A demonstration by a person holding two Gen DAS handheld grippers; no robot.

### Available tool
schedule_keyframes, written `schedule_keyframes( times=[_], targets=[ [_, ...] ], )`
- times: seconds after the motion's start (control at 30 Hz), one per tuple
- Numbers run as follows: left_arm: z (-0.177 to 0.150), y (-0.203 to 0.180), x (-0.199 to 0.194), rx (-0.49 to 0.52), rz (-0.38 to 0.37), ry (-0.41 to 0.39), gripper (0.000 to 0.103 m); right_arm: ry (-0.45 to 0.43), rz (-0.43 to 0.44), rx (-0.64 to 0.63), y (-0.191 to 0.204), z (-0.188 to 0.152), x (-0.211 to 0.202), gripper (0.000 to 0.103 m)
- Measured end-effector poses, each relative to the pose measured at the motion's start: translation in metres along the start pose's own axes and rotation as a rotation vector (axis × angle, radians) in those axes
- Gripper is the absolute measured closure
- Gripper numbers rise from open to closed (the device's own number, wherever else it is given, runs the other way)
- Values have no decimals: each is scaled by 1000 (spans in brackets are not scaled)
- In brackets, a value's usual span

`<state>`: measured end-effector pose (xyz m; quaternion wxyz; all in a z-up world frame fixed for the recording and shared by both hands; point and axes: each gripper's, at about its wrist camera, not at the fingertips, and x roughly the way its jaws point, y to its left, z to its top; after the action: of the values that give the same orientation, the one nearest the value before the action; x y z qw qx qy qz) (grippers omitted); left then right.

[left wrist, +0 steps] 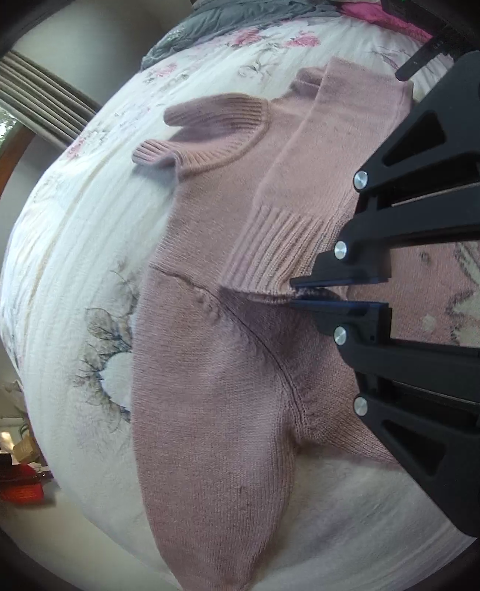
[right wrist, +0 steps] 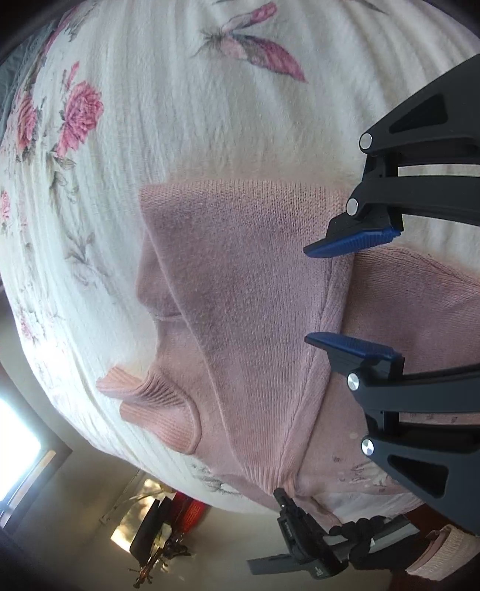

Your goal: Fold small clothes

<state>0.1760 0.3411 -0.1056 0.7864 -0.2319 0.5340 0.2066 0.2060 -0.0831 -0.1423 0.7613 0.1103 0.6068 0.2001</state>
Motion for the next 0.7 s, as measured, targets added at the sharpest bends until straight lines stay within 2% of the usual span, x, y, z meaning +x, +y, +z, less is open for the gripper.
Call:
schedule_keyframes(
  times=[0.1,0.13,0.23,0.3,0.37,0.4,0.5,0.63,0.7],
  targets=[
    [-2,9,21,12,1,41,94,64,-50,41,-9,-2,29,61],
    [-1,12,22,13,-5,39,91,65,-55,45,-11,-2,33,60],
    [5,20,14,12,-5,31,89,76,-83,24,-5,-1,34,59],
    [10,25,-6,10,-14,-19,91,70,-101,3,5,1,25,57],
    [14,22,-27,24,-44,-73,89,17,-54,6,17,1,10,55],
    [15,17,-32,40,-70,-74,88,4,-36,6,22,0,7,52],
    [13,-5,-24,96,-116,-34,88,15,-46,-7,35,-1,17,51],
    [2,-17,20,125,-92,70,87,78,-95,29,31,-8,50,51],
    [-2,-13,35,125,-85,74,86,80,-125,21,34,-8,57,50]
  ],
)
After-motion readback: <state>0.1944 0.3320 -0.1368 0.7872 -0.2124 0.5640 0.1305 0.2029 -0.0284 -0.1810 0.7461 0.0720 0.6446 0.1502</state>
